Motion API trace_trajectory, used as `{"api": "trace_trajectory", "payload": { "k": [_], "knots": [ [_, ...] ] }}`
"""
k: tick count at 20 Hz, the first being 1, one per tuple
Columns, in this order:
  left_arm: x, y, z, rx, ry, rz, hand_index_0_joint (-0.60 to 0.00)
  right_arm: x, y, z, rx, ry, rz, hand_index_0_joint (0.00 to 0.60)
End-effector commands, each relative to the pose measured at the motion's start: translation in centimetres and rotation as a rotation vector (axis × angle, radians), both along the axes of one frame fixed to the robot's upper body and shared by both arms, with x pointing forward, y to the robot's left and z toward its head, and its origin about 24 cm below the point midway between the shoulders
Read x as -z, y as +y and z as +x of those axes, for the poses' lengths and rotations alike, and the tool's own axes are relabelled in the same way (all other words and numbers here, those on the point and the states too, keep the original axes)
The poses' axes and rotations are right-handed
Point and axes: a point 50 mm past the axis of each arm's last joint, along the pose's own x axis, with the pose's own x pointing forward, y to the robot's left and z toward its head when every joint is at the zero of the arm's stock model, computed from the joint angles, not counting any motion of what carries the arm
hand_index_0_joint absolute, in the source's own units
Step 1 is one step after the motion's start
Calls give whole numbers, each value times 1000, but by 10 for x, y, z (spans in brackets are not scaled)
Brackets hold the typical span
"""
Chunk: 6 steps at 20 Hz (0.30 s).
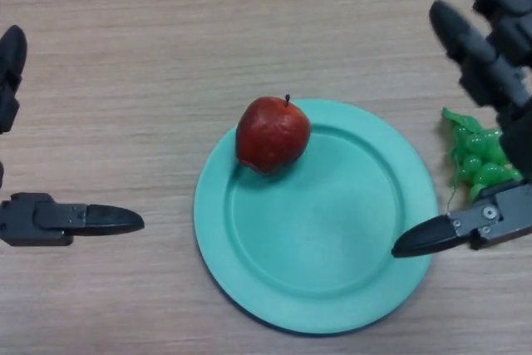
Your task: Pick up the red apple and place it on the plate
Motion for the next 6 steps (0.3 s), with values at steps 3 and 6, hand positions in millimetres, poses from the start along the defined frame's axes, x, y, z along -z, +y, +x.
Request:
{"api": "trace_trajectory", "payload": {
  "k": [3, 6],
  "knots": [
    [-20, 3, -10, -77, -202, 79, 0, -10, 3, -9, 14, -158, 47, 0],
    [-19, 0, -6, -64, -204, 91, 0, -5, -2, -7, 31, -144, 58, 0]
  ]
}}
